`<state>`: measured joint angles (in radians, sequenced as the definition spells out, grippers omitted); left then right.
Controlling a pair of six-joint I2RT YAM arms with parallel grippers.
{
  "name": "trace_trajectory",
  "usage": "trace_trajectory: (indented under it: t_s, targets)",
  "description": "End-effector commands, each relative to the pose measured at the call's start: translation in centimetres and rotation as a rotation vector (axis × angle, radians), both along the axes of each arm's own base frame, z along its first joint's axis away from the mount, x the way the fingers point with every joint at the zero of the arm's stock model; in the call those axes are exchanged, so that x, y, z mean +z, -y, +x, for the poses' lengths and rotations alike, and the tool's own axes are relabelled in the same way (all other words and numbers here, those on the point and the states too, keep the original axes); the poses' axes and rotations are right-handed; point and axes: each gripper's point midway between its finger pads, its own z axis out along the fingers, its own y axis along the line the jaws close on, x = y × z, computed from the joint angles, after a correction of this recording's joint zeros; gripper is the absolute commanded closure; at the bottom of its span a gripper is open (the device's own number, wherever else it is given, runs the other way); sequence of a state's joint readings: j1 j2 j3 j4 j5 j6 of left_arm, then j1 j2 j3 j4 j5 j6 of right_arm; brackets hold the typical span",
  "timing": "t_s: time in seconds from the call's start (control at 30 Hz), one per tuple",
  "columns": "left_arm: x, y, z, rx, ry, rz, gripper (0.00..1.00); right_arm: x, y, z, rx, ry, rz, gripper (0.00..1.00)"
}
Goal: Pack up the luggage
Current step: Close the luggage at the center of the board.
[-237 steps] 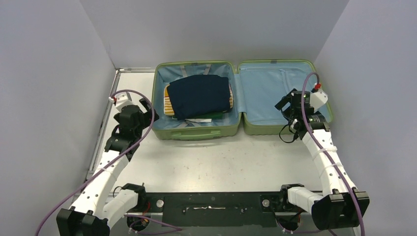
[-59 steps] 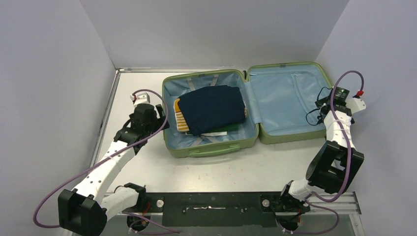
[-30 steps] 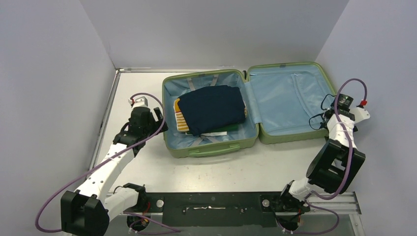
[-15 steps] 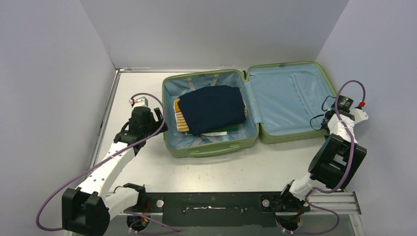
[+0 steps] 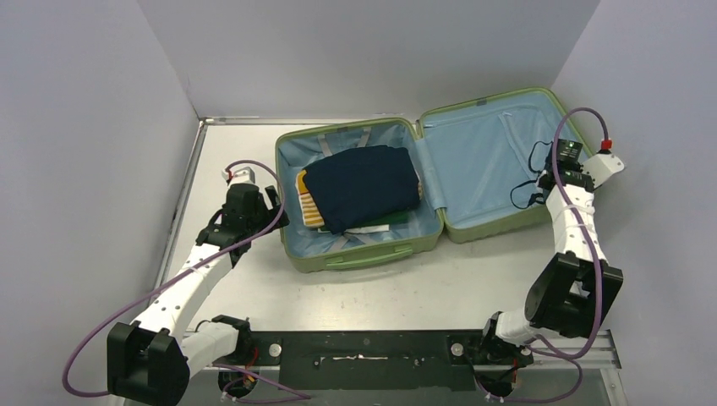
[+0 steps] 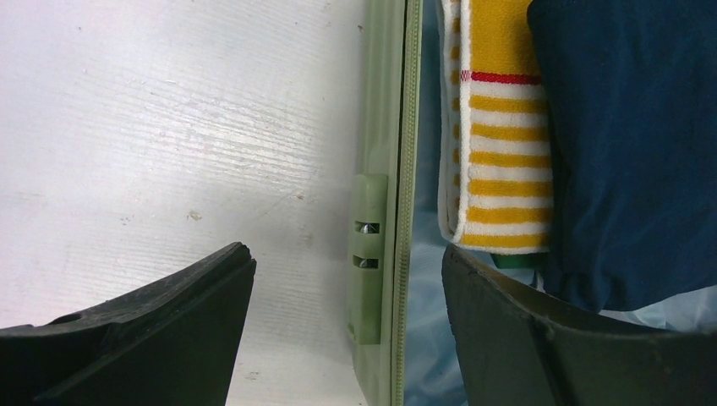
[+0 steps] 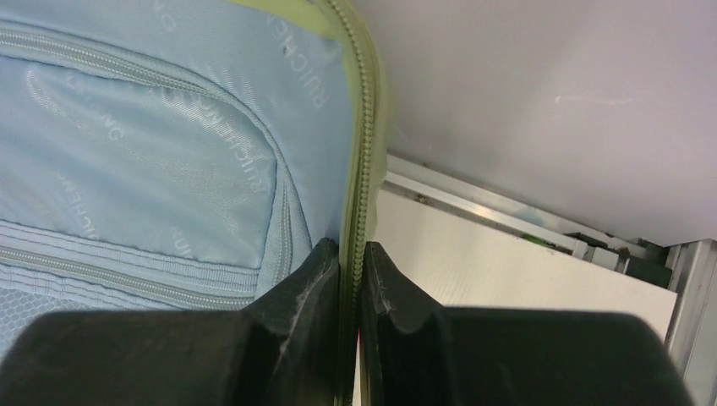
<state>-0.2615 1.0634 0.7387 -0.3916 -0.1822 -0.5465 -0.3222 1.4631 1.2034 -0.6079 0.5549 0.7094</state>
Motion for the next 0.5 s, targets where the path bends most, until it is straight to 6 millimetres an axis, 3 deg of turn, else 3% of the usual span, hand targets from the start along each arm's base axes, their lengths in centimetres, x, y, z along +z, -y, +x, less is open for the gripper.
trace_trajectory:
  t_s: [0.0,0.37,0.47]
  targets:
    - [1.1,0.1,1.0,0.008,0.053,-0.021,0.22,9.4,-2.7,2.6,0.079,0.287,-0.095,1.00]
    - [1.7,-0.1,1.4,0.028,0.080,-0.023,0.22,15.5,-7.4,-0.6,0.212,0.379,-0.296,1.00]
    - [2.2,1.1,1.8,-0.004,0.085,-0.078,0.22,16.4,-8.9,-1.5,0.275,0.387,-0.340,1.00]
